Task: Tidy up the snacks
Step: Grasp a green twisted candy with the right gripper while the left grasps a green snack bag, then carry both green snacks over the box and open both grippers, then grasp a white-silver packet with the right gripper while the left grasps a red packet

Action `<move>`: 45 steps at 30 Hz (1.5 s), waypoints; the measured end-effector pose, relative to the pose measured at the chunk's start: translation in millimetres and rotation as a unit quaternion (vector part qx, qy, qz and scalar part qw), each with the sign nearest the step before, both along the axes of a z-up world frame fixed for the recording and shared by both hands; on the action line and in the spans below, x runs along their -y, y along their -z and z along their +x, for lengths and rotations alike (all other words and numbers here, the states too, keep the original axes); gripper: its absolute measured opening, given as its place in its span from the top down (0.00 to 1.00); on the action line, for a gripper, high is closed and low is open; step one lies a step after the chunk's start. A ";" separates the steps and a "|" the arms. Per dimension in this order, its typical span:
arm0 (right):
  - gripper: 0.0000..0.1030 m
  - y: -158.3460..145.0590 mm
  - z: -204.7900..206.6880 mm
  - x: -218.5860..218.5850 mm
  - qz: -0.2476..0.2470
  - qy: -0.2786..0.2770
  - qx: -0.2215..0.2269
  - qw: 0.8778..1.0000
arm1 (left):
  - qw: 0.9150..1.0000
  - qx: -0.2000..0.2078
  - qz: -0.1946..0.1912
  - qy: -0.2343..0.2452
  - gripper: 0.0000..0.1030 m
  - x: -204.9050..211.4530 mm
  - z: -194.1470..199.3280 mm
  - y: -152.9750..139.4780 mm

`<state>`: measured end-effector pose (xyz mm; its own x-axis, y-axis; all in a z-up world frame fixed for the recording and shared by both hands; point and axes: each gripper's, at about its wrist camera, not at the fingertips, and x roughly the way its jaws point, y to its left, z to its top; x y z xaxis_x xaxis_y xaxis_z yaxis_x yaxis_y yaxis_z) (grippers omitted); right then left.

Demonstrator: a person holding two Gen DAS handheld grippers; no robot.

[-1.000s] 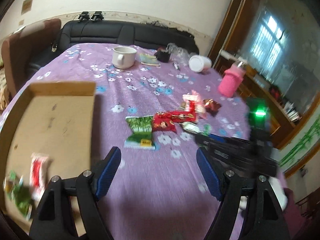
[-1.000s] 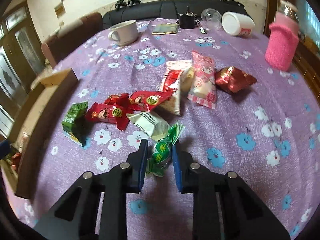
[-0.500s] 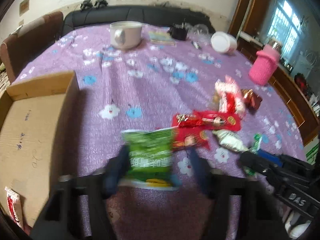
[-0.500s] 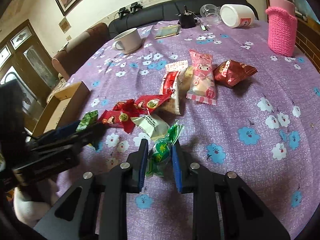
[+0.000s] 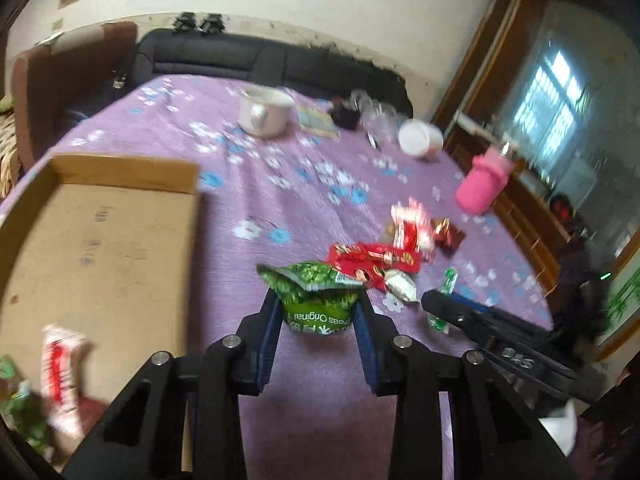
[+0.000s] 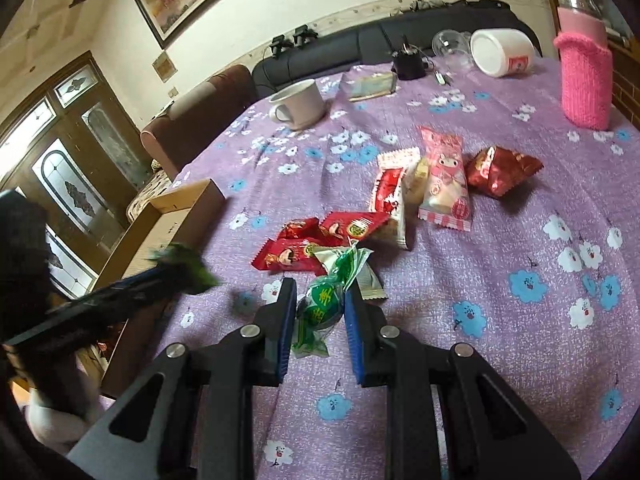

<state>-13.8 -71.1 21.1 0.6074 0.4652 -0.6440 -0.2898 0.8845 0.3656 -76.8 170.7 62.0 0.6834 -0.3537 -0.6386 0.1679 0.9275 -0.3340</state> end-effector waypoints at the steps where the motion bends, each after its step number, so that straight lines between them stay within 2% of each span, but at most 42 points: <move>1: 0.75 -0.3 -1.3 -1.4 -0.005 0.001 0.004 1.000 | 1.000 0.006 -0.011 -0.008 0.66 -14.3 -7.1 -5.4; 6: 0.75 -6.5 -9.6 -10.5 -0.009 -0.002 0.004 1.000 | 0.998 0.027 -0.034 -0.049 0.66 -70.0 -29.3 -19.6; 9: 0.75 -17.9 -20.2 -23.1 0.011 -0.023 -0.002 1.000 | 0.995 0.033 -0.035 -0.084 0.66 -108.5 -38.4 -21.4; 14: 0.75 -40.7 -23.9 -81.1 0.015 -0.092 -0.009 0.996 | 0.989 0.015 -0.044 -0.140 0.66 -159.2 -38.3 -6.8; 19: 0.75 -44.0 -19.7 -157.7 0.004 -0.163 -0.030 0.986 | 0.983 -0.006 -0.052 -0.176 0.65 -188.2 -36.5 11.0; 20: 0.75 -41.9 -19.5 -171.5 -0.004 -0.173 -0.033 0.984 | 0.982 -0.008 -0.055 -0.180 0.63 -191.2 -36.9 12.7; 25: 0.75 -21.3 -9.5 -230.1 -0.037 -0.210 -0.061 0.975 | 0.980 -0.004 -0.087 -0.178 0.39 -203.1 -46.3 13.2; 27: 0.74 -13.2 -6.4 -246.5 -0.054 -0.211 -0.068 0.974 | 0.981 -0.001 -0.087 -0.173 0.37 -201.1 -51.6 10.5; 30: 0.71 -16.5 -7.0 -252.0 -0.044 -0.212 -0.065 0.974 | 0.982 0.006 -0.090 -0.167 0.34 -197.6 -64.0 4.9; 33: 0.59 -33.2 -11.2 -235.3 -0.036 -0.198 -0.039 0.979 | 0.982 0.016 -0.103 -0.161 0.31 -195.1 -75.7 -1.5; 36: 0.52 -54.2 -19.2 -196.1 -0.036 -0.164 0.002 0.986 | 0.980 0.030 -0.135 -0.143 0.26 -187.3 -89.1 -9.8; 37: 0.49 -59.8 -21.7 -177.2 -0.038 -0.145 0.014 0.989 | 0.980 0.037 -0.143 -0.136 0.25 -182.7 -93.1 -13.7; 39: 0.35 -69.9 -26.3 -131.4 -0.041 -0.096 0.037 0.994 | 0.981 0.049 -0.144 -0.123 0.24 -171.9 -97.9 -21.9; 41: 0.26 -75.8 -25.0 -83.1 -0.052 -0.035 0.055 0.996 | 0.983 0.055 -0.140 -0.106 0.23 -156.6 -98.7 -28.8; 43: 0.25 -72.9 -19.8 -38.7 -0.068 0.014 0.049 0.996 | 0.986 0.055 -0.130 -0.089 0.23 -137.5 -95.7 -31.6; 45: 0.26 -58.9 -11.5 -3.7 -0.080 0.038 0.015 0.996 | 0.989 0.044 -0.123 -0.075 0.23 -119.8 -90.2 -28.9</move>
